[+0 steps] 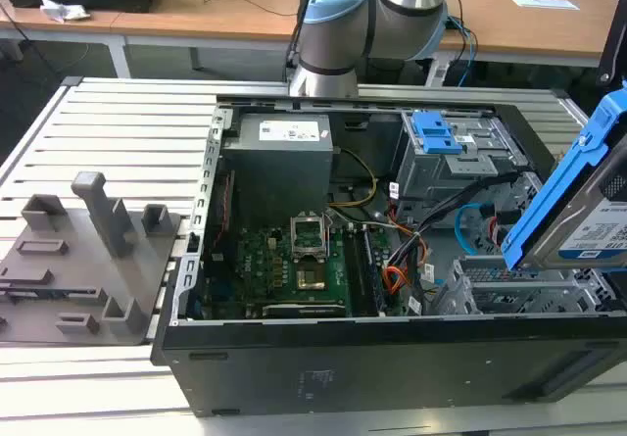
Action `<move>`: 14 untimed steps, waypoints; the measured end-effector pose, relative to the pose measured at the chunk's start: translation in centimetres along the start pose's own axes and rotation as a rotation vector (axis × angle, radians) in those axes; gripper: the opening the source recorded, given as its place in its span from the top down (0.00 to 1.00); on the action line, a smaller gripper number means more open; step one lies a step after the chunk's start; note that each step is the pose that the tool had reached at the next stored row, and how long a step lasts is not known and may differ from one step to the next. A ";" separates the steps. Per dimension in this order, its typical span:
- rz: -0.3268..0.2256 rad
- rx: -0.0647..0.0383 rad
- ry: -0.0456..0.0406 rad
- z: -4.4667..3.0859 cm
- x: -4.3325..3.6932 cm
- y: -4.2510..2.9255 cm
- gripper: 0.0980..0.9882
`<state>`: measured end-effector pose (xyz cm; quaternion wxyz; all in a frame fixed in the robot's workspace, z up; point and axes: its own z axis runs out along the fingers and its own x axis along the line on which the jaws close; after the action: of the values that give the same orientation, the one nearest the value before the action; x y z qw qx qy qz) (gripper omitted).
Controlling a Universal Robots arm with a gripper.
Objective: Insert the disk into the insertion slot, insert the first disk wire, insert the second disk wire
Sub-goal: 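Insert the disk into the insertion slot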
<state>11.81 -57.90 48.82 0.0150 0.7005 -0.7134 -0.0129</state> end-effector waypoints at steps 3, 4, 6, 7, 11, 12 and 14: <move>0.000 0.000 -0.0001 0.56 0.00 -0.02 0.70; 0.000 0.000 -0.0001 0.67 0.00 -0.03 0.70; 0.000 0.000 0.0000 0.83 0.00 -0.03 0.70; 0.000 0.000 -0.0001 0.97 -0.01 -0.04 0.70; 0.000 0.000 0.0001 1.30 -0.01 -0.05 0.70; 0.000 0.000 0.0000 1.36 -0.01 -0.05 0.70; 0.000 0.000 0.0001 1.53 -0.01 -0.06 0.70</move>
<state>11.81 -57.89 47.28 0.0150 0.7005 -0.7134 -0.0128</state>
